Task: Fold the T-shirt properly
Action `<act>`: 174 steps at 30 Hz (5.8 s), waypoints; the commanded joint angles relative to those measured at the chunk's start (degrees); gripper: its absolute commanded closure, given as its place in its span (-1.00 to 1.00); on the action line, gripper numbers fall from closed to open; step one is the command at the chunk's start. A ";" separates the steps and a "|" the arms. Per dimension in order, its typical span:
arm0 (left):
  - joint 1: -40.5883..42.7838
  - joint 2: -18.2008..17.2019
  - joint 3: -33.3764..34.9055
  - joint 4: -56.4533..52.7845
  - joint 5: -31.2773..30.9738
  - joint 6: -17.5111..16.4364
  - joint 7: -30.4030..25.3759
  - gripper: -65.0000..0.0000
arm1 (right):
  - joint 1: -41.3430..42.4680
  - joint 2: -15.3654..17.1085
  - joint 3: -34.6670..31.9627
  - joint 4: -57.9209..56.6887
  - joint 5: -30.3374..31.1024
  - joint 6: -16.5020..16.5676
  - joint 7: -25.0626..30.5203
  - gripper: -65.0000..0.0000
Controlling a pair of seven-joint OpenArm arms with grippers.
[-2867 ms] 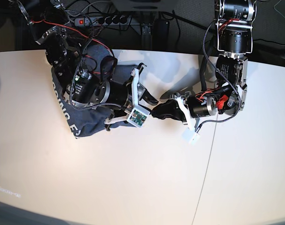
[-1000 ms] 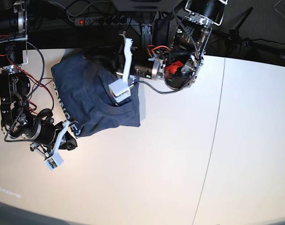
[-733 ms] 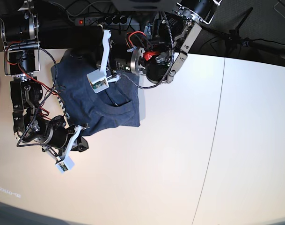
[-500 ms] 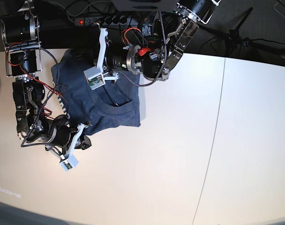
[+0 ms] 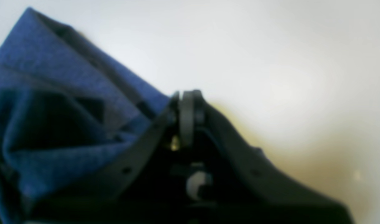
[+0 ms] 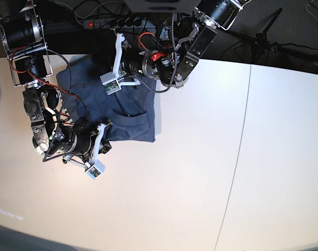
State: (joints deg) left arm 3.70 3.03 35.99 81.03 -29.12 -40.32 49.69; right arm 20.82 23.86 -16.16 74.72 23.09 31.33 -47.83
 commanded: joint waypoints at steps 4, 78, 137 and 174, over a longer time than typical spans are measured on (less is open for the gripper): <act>-3.69 0.90 -1.60 -0.94 -0.55 0.32 -1.49 1.00 | 1.20 3.06 0.35 0.74 0.42 0.00 0.15 1.00; -15.76 -9.55 -26.36 -0.92 -9.88 0.32 6.12 1.00 | -16.59 10.43 19.87 11.04 16.35 0.00 -8.37 1.00; -3.69 -24.81 -39.98 -0.85 -23.80 0.32 10.49 1.00 | -18.27 1.99 17.38 3.76 17.88 3.39 -2.01 1.00; 19.91 -38.45 -40.19 19.15 -28.26 0.32 16.63 1.00 | -45.38 3.87 60.02 24.61 31.56 3.39 -13.11 1.00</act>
State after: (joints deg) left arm 23.70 -34.46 -3.77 99.31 -56.42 -40.32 66.94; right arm -24.67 26.50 43.29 98.45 53.56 33.63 -61.69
